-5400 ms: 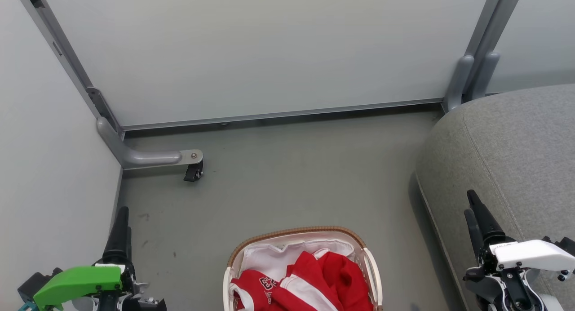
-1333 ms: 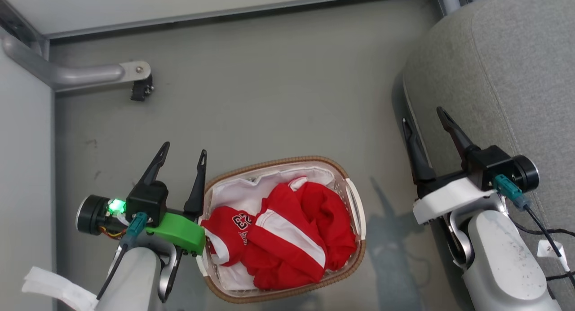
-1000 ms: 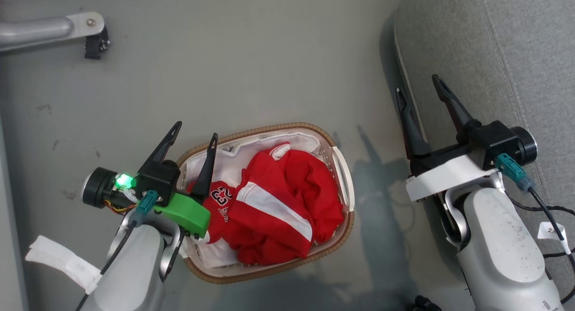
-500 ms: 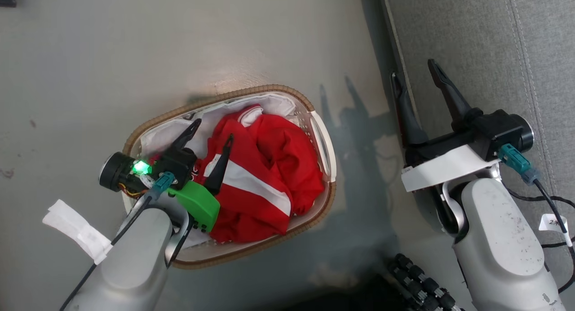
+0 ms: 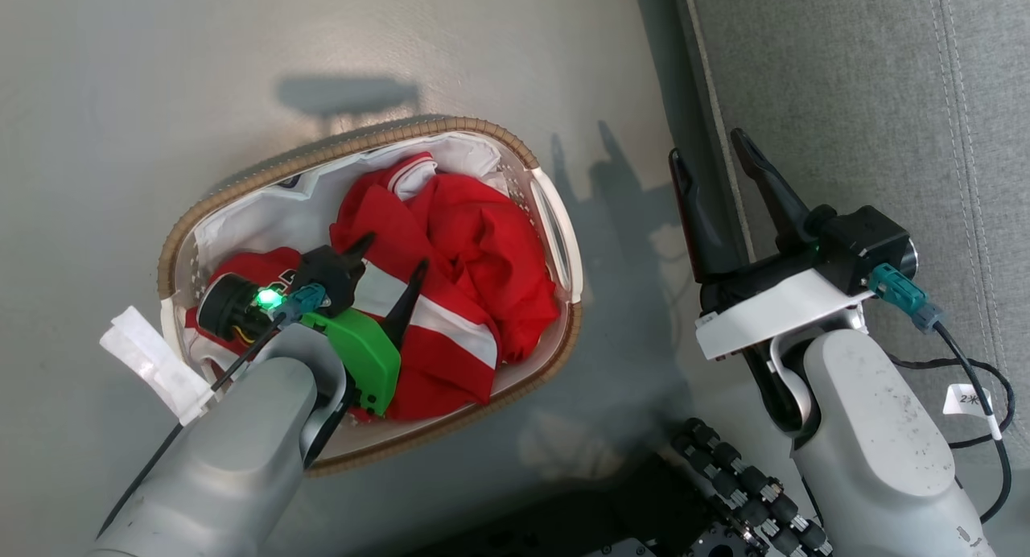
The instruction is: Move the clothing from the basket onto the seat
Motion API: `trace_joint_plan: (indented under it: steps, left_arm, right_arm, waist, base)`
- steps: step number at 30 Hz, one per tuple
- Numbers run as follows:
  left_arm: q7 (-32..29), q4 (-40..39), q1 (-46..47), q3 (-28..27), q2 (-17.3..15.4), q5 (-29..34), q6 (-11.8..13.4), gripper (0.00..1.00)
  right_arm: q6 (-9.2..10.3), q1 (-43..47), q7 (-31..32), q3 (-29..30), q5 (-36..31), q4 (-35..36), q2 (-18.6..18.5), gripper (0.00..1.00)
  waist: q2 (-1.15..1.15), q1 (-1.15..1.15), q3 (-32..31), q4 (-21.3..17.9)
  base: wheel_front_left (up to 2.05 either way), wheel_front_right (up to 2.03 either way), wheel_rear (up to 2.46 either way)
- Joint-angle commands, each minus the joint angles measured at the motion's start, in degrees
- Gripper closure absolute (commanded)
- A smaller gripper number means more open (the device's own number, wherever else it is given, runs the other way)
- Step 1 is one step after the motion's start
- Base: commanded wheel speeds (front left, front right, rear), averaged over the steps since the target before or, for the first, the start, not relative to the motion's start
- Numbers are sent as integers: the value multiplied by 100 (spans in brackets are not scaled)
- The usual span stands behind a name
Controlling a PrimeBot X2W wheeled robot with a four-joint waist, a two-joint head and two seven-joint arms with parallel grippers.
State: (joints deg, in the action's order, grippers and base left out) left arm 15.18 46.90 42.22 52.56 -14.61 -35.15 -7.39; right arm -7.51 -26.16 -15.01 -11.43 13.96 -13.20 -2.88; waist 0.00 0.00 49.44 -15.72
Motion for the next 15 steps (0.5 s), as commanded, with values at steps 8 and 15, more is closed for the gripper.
trace_joint_plan:
  steps: [8, 15]
  left_arm:
    - [-4, 226, 435, 853, -3, -775, -16, 0]
    - [-4, 458, 636, 1496, 150, -1174, -15, 0]
  right_arm:
    - [4, 17, -26, -96, 217, -124, -10, 0]
    - [4, -26, -26, -82, 291, -198, -11, 0]
  waist:
    - [0, 0, 150, -25]
    - [0, 0, 245, -36]
  base:
    - [0, 0, 0]
    - [0, 0, 0]
